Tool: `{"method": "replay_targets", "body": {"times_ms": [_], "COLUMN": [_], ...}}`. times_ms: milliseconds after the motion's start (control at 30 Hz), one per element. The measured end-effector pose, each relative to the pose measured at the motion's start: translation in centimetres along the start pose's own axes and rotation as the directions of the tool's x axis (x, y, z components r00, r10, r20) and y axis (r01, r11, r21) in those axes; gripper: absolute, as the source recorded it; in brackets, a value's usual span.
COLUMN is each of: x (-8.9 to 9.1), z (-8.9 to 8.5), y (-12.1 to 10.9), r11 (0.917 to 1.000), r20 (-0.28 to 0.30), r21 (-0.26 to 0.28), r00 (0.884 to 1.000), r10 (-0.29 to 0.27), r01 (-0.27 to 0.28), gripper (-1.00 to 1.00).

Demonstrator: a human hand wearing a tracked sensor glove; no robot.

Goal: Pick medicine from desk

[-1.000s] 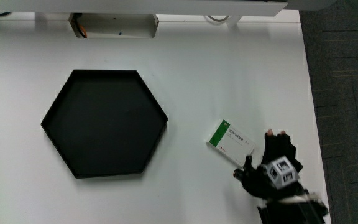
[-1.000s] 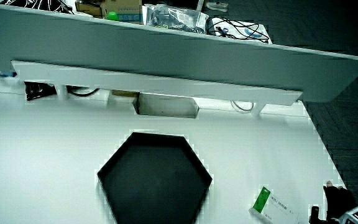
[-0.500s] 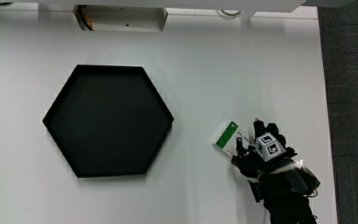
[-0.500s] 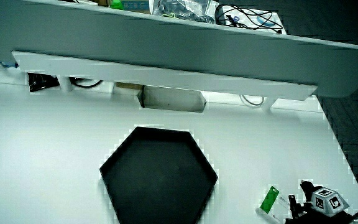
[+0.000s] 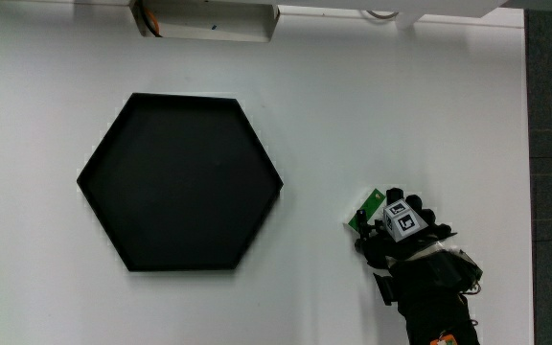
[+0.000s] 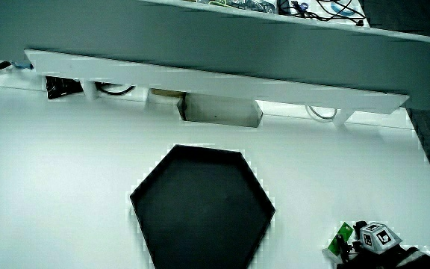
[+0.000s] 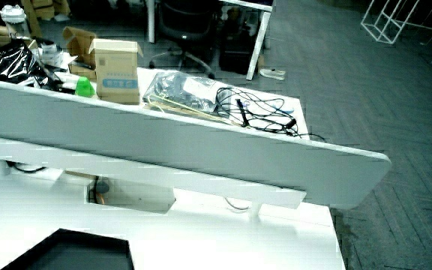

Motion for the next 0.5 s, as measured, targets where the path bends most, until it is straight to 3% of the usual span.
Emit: {"method": "replay_targets", "body": {"times_ms": [33, 133, 267, 300, 400, 500], "x": [-0.1, -0.5, -1.7, -2.2, -4.0, -5.9], "z": [0.5, 1.9, 4.6, 5.6, 6.3, 8.7], "y": [-0.5, -1.4, -2.6, -3.2, -2.8, -4.1], "r11": [0.9991, 0.9942, 0.9732, 0.9620, 0.9576, 0.9308], "r20": [0.001, 0.001, 0.045, 0.055, 0.135, 0.162], "r21": [0.043, 0.107, 0.229, 0.269, 0.278, 0.341], "r00": [1.000, 1.000, 0.999, 0.998, 0.990, 0.983], "r10": [0.000, 0.012, 0.009, 0.032, 0.040, 0.081], "r01": [0.000, -0.012, -0.019, -0.046, -0.076, -0.133], "gripper": [1.00, 1.00, 1.00, 1.00, 1.00, 1.00]}}
